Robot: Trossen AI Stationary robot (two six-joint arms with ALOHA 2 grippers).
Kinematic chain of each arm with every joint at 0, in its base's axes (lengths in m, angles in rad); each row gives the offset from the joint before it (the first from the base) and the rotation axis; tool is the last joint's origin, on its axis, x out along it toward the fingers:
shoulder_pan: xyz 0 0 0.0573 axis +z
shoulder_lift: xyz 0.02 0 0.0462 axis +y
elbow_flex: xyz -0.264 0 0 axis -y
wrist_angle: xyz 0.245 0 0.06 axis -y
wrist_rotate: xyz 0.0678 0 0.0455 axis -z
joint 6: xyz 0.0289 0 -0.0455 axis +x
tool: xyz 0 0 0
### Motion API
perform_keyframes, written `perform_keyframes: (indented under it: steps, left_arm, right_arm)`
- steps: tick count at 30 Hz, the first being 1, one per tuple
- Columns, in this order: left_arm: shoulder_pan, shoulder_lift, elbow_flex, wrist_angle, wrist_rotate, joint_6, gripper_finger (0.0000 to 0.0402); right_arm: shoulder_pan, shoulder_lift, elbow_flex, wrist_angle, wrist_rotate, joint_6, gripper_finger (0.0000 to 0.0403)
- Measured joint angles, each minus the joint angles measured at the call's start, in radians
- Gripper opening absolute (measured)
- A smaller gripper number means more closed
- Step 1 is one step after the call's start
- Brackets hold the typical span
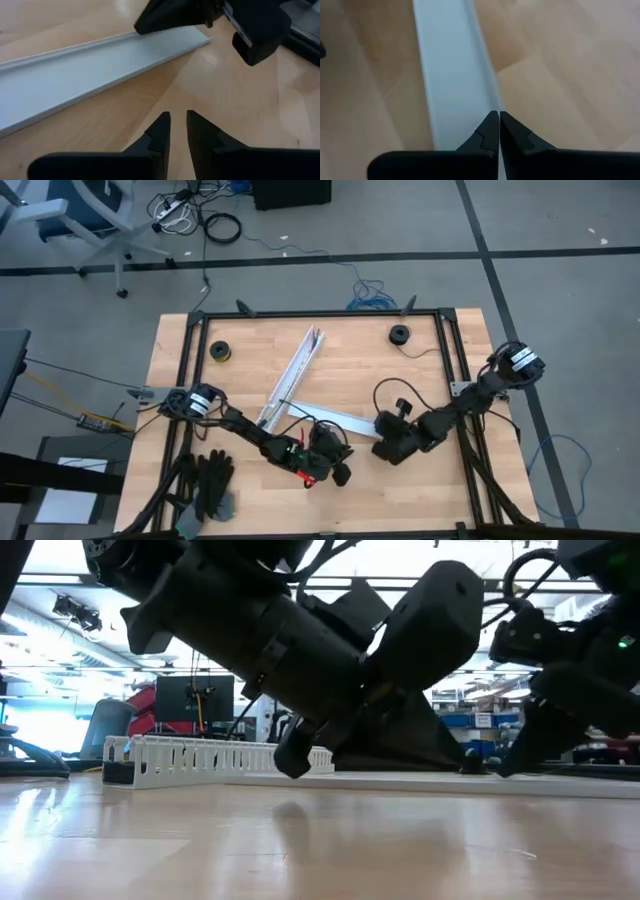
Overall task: Ziptie cables
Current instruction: Close the white cable duct
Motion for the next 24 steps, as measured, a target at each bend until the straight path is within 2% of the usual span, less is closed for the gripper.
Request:
perform_keyframes:
  steps: [5,12,16,21,24]
  left_arm:
    - [0.009,0.000,0.000,-0.018,0.000,-0.030,0.0039]
    - [0.040,0.000,0.000,-0.145,0.000,-0.112,0.0039]
    - [0.053,0.000,0.001,-0.161,-0.001,-0.114,0.0039]
    - [0.067,0.000,0.001,-0.157,-0.001,-0.104,0.0039]
    - [0.071,0.000,0.001,-0.158,-0.004,-0.104,0.0039]
  right_arm:
    - [-0.041,-0.011,0.001,-0.003,0.025,-0.041,0.0000]
    - [-0.115,-0.006,-0.025,0.027,-0.159,-0.044,0.0000]
    - [-0.098,-0.007,-0.043,0.114,-0.192,-0.045,0.0000]
    - [-0.065,-0.003,-0.045,0.278,-0.326,-0.054,0.0000]
    - [-0.045,-0.002,-0.044,0.333,-0.355,-0.063,0.0000]
